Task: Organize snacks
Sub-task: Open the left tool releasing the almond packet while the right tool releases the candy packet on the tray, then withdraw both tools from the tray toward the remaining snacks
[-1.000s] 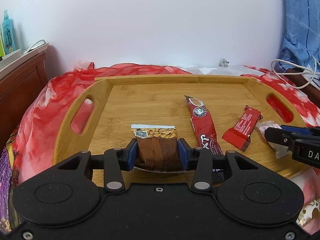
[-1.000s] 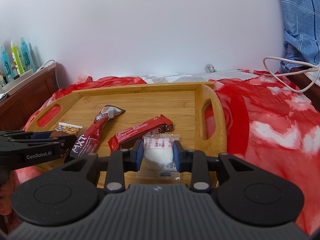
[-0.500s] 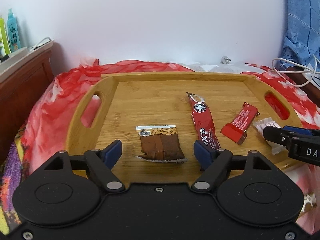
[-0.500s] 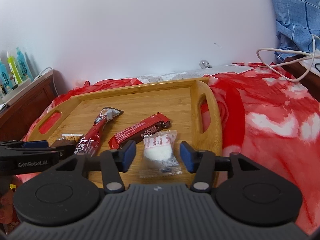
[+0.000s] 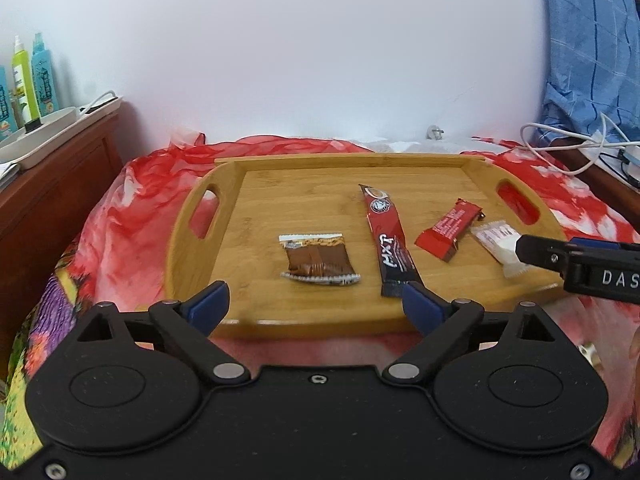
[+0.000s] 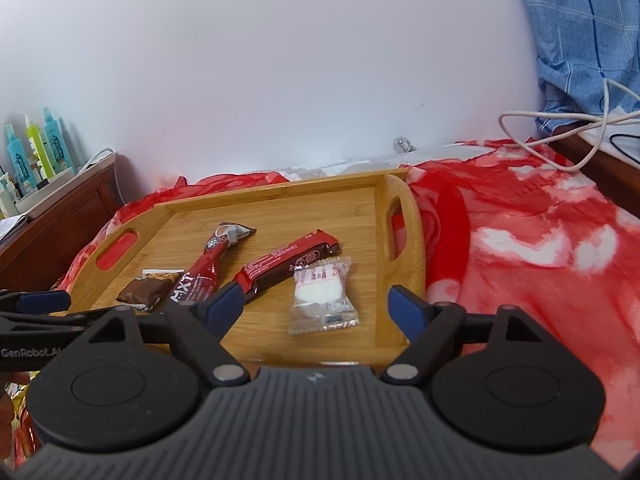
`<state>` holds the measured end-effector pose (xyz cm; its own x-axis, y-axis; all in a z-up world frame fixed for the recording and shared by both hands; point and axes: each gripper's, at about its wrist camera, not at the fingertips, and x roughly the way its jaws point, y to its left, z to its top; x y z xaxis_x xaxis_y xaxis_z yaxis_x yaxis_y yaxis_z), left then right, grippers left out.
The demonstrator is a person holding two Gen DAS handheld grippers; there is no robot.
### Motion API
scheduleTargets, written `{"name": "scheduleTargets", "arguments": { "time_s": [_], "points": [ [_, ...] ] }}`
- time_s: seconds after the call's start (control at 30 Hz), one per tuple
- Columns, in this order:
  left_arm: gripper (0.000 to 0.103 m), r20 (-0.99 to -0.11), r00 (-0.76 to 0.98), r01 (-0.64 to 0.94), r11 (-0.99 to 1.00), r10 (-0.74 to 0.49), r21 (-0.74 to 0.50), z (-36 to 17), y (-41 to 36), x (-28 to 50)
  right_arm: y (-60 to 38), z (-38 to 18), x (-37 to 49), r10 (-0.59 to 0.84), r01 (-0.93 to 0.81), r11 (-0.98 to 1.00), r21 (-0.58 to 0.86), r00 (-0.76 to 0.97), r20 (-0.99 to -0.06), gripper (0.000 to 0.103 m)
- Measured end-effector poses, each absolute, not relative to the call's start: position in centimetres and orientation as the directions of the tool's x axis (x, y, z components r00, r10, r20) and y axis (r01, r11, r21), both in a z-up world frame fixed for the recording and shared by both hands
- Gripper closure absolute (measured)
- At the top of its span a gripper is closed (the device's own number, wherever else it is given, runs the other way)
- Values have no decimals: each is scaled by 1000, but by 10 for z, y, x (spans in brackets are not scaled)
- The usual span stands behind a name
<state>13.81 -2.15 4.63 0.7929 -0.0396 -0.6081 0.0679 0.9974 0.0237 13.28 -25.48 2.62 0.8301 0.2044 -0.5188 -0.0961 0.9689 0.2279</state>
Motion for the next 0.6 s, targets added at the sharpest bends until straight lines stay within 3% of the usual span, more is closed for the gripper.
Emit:
{"name": "scheduleTargets", "arguments": {
  "time_s": [0.43,0.6],
  "points": [
    [7,-587,807,73,997,-63,-6,48,-8,83,-254,28,103,176,-83,976,202,843,-508,7],
    [7,-587,806,86,996,-75,-10,44,-6,67,-252,25,89,137,-61,985,163,852,-506,1]
  ]
}}
